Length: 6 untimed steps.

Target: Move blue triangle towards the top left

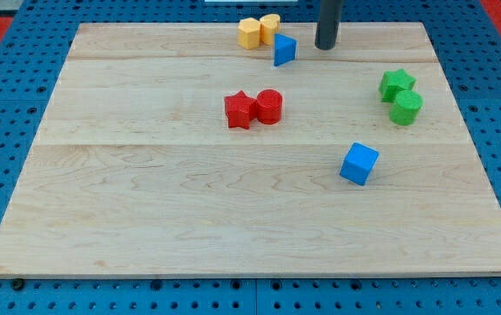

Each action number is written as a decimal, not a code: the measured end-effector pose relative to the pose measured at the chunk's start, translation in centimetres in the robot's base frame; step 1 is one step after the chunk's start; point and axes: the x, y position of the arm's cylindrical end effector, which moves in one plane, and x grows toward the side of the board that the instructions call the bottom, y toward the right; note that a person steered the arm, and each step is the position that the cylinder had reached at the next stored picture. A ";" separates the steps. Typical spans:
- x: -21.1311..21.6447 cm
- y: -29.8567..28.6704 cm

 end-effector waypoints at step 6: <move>3.4 -1.1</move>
